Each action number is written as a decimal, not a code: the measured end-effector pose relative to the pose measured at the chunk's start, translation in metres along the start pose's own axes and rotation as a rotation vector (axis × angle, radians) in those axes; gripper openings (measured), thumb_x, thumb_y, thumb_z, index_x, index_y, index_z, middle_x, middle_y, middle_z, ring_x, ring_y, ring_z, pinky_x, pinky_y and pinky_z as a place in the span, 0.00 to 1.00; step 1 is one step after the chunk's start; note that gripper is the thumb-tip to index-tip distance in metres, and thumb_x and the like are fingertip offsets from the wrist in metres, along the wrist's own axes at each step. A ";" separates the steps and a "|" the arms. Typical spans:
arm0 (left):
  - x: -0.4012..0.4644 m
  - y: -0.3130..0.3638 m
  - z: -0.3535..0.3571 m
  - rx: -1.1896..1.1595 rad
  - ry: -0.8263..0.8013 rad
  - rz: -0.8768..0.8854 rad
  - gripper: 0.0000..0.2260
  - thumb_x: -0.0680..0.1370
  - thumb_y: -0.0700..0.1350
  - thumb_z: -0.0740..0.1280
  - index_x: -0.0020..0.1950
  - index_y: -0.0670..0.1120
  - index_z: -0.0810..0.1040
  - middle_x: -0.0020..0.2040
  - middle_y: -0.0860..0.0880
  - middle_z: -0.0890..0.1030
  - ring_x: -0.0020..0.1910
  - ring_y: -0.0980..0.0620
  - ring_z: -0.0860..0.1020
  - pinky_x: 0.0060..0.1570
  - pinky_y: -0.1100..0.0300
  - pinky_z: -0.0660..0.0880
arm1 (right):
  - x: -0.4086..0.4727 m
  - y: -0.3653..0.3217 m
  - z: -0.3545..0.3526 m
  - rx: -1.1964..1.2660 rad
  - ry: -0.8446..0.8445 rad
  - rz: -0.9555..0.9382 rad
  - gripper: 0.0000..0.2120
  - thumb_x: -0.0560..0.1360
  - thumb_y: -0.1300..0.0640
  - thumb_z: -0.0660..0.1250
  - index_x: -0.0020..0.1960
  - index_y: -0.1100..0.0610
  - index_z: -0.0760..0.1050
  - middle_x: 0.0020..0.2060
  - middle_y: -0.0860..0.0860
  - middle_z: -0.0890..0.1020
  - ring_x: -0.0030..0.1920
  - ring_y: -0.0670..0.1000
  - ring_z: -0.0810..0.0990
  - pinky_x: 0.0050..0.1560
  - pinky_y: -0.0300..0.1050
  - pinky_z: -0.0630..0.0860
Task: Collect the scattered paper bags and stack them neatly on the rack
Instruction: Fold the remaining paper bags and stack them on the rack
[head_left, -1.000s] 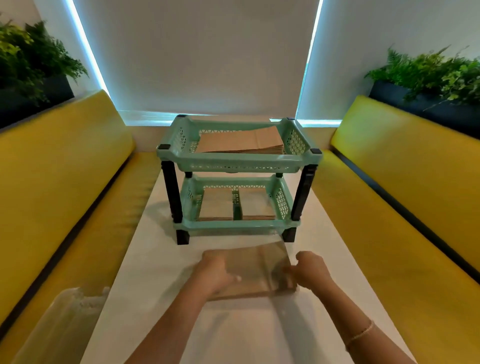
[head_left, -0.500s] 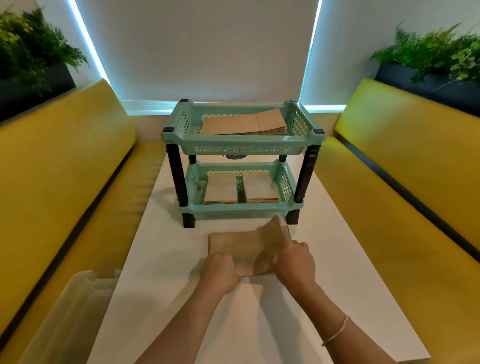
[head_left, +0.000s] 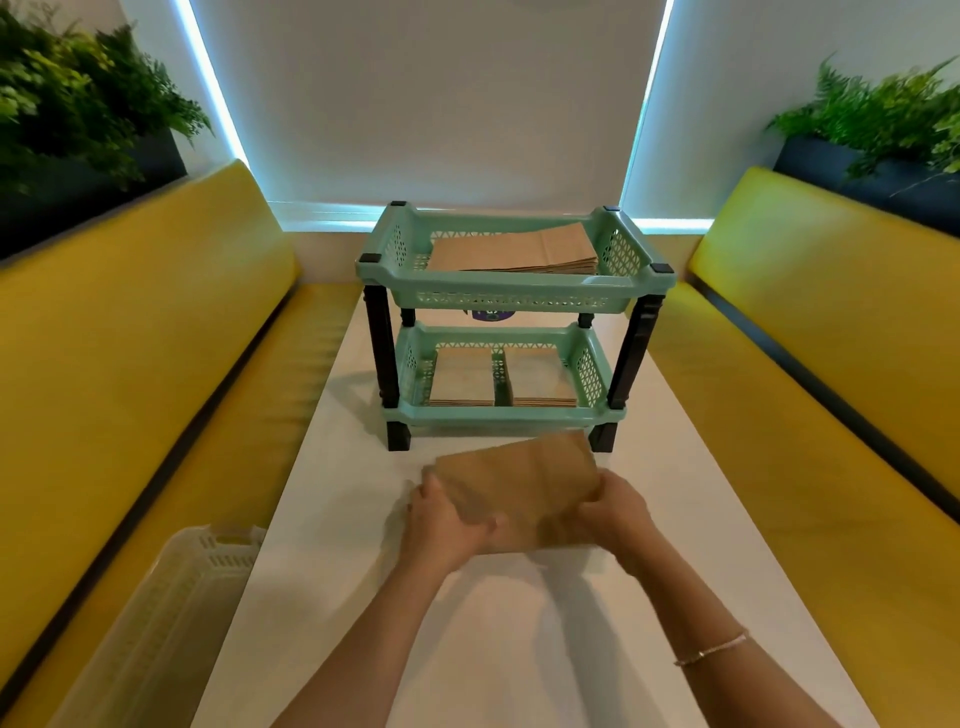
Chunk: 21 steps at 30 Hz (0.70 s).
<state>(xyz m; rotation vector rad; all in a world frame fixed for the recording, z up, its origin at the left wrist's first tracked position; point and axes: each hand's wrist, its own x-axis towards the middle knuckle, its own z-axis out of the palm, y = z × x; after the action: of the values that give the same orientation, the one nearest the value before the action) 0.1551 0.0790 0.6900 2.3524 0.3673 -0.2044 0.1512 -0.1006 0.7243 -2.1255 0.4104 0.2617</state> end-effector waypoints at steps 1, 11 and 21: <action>-0.002 -0.003 -0.004 -0.199 0.065 -0.036 0.52 0.65 0.56 0.77 0.77 0.45 0.47 0.74 0.43 0.61 0.72 0.43 0.62 0.67 0.50 0.65 | -0.001 0.005 -0.009 0.100 -0.066 0.002 0.19 0.68 0.70 0.67 0.58 0.60 0.73 0.52 0.57 0.79 0.51 0.56 0.78 0.55 0.51 0.77; -0.042 -0.046 0.007 -0.976 -0.073 0.103 0.23 0.61 0.34 0.77 0.51 0.49 0.78 0.49 0.48 0.83 0.49 0.52 0.80 0.48 0.61 0.78 | -0.047 0.078 0.013 0.388 -0.015 -0.046 0.15 0.70 0.73 0.67 0.48 0.56 0.78 0.43 0.56 0.83 0.43 0.52 0.82 0.38 0.42 0.79; -0.050 -0.044 -0.005 -0.876 -0.103 0.198 0.19 0.63 0.29 0.76 0.46 0.48 0.79 0.38 0.55 0.84 0.40 0.59 0.82 0.39 0.69 0.76 | -0.053 0.061 0.008 0.525 0.040 -0.189 0.16 0.67 0.76 0.67 0.44 0.56 0.79 0.41 0.54 0.83 0.43 0.52 0.81 0.41 0.41 0.77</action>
<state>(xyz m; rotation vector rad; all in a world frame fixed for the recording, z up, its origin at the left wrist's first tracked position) 0.0939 0.1028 0.6777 1.4919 0.1239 -0.0469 0.0784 -0.1155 0.6916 -1.6396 0.2617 -0.0021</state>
